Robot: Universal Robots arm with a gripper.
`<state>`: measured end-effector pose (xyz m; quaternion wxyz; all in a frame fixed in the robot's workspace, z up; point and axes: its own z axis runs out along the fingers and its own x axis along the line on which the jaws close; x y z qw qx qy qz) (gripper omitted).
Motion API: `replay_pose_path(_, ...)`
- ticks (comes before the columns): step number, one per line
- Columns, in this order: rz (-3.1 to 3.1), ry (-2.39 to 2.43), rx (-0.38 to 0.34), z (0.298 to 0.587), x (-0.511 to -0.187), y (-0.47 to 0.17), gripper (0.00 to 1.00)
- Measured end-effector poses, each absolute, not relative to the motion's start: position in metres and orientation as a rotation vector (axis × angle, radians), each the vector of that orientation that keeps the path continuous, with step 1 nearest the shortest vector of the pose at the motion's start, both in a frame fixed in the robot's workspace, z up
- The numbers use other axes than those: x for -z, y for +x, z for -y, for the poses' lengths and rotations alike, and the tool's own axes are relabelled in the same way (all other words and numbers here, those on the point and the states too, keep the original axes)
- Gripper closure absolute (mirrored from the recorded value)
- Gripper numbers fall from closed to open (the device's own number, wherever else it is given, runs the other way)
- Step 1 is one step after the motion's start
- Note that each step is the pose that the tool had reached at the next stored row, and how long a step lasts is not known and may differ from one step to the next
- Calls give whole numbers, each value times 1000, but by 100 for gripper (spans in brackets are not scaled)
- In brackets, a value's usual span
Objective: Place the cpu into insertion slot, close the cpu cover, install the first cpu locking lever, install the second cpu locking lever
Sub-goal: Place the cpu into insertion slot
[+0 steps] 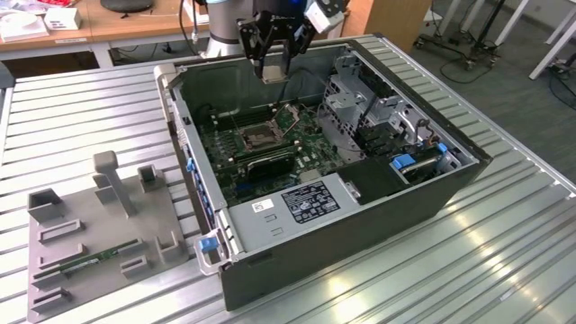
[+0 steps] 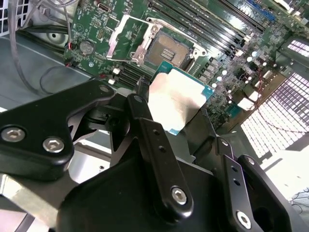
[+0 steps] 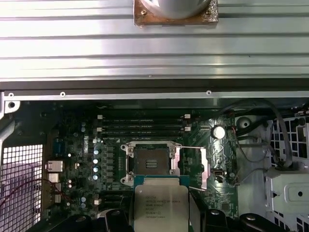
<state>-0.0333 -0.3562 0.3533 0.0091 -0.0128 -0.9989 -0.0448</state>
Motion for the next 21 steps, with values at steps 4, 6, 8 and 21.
replay_pose_path(4, 3120, -40, 140, 356, -349, -33, 46)
replay_pose_path(6, 3120, -40, 140, 356, -347, -33, 46)
replay_pose_path(8, 3120, -40, 140, 356, -345, -33, 46)
replay_pose_path(21, 3120, -40, 140, 356, -339, -33, 46)
